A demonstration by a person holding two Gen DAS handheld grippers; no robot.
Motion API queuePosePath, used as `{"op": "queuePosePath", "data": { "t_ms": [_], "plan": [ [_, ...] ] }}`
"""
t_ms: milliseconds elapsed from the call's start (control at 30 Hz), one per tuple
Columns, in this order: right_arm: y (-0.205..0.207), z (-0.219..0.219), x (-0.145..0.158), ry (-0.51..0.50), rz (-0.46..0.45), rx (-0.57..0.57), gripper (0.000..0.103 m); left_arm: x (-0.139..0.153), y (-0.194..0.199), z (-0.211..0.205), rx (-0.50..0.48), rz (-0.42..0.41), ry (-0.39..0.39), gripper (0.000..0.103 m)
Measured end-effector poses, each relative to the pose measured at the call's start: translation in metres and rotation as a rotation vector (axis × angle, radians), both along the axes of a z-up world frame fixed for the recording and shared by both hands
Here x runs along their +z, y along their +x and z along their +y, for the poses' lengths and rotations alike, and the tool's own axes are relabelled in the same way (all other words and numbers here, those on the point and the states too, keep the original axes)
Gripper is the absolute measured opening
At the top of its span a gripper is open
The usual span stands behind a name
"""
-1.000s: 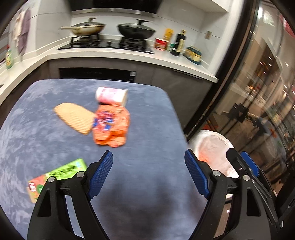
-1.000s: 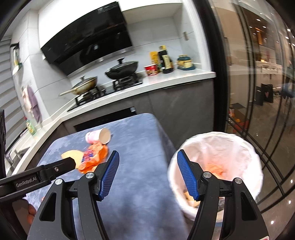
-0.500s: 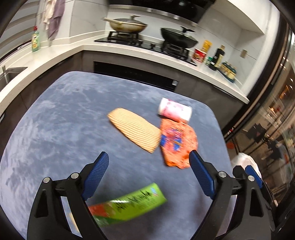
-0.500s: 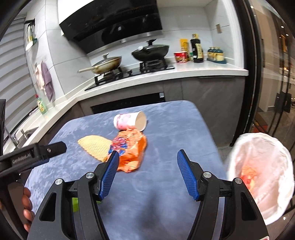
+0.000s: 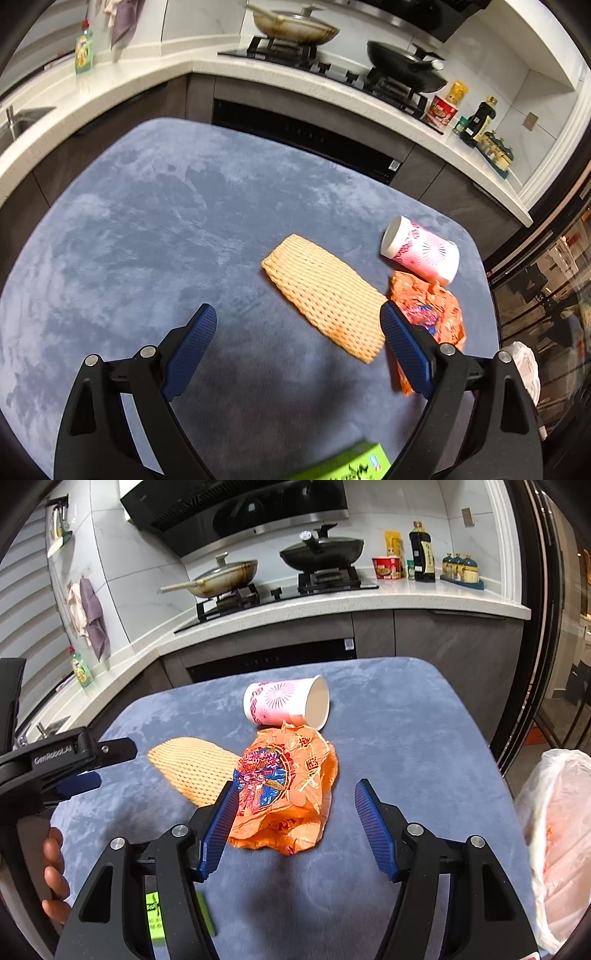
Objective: Collect trash
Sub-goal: 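Grasp the yellow foam net with the left gripper while the right grasps the printed orange bag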
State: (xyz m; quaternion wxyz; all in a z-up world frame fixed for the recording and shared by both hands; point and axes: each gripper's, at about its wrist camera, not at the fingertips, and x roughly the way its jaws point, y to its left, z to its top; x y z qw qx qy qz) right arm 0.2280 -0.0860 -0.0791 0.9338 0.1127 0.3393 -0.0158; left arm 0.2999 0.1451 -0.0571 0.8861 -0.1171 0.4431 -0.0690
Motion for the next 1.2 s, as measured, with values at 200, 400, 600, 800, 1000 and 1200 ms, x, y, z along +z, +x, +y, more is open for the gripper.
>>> {"op": "queuePosePath", "data": {
  "t_ms": [200, 400, 600, 800, 1000, 1200],
  "plan": [
    [0.019, -0.002, -0.016, 0.013, 0.033, 0.006, 0.061, -0.023, 0.021, -0.011, -0.003, 0.060, -0.019, 0.086],
    [0.029, -0.003, -0.027, 0.021, 0.065, 0.022, 0.051, -0.035, 0.029, -0.020, -0.021, 0.082, -0.018, 0.072],
    [0.032, 0.000, -0.037, 0.033, 0.101, 0.049, 0.036, -0.043, 0.031, -0.030, -0.059, 0.098, -0.004, 0.041],
    [0.031, -0.001, -0.036, 0.033, 0.098, 0.051, 0.022, -0.042, 0.028, -0.034, -0.073, 0.085, 0.015, 0.017],
    [0.023, -0.003, -0.025, 0.039, 0.078, 0.058, 0.013, -0.026, 0.017, -0.039, -0.085, 0.043, 0.030, 0.013],
    [0.004, -0.005, -0.004, 0.037, 0.030, 0.060, 0.009, -0.002, 0.001, -0.048, -0.106, -0.007, 0.027, 0.011]
  ]
}}
